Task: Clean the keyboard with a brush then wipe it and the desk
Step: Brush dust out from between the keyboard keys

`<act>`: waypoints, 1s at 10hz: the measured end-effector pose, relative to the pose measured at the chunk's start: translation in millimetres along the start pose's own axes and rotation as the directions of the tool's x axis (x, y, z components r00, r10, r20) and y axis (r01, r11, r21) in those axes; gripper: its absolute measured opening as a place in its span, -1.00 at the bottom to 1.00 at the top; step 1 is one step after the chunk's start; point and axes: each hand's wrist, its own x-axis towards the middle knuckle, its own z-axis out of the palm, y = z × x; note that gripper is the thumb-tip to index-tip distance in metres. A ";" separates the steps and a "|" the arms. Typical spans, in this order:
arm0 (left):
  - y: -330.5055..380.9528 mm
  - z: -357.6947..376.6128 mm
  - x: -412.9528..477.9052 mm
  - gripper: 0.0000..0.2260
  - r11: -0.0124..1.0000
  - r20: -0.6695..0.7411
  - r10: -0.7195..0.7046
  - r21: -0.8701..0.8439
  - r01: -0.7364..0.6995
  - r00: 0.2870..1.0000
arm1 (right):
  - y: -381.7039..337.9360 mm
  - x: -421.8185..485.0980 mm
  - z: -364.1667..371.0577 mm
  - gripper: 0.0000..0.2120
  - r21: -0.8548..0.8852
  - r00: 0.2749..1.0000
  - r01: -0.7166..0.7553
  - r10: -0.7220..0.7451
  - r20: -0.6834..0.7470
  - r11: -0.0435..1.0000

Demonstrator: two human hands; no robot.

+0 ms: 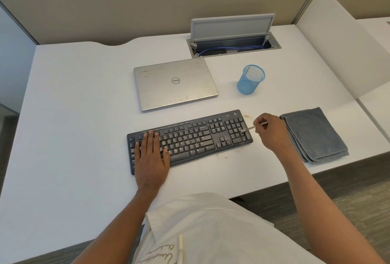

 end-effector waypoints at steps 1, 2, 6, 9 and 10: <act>0.1 -0.3 -0.4 -0.45 1.000 0.003 -0.003 0.006 0.003 1.000 | -0.8 -1.4 -1.0 -0.86 -0.021 0.999 0.020 -0.021 -0.047 1.000; -0.1 0.0 -0.3 -0.45 1.000 0.004 -0.003 0.003 0.003 1.000 | -6.5 -3.3 -0.4 -0.88 0.001 1.000 0.025 -0.025 -0.015 1.000; -0.5 0.1 0.1 -0.44 1.000 -0.003 0.003 -0.007 -0.003 1.000 | -25.1 -13.1 0.2 -0.89 0.022 0.993 0.110 -0.111 0.029 0.994; -0.3 -0.2 0.1 -0.44 1.000 0.003 0.003 0.003 -0.003 1.000 | -16.8 -15.7 7.4 -0.88 -0.029 0.989 0.085 -0.081 0.126 0.996; -0.7 -0.1 0.1 -0.44 1.000 -0.002 0.006 -0.002 -0.006 1.000 | -13.3 -15.4 4.3 -0.85 -0.084 0.995 0.070 -0.064 0.073 0.994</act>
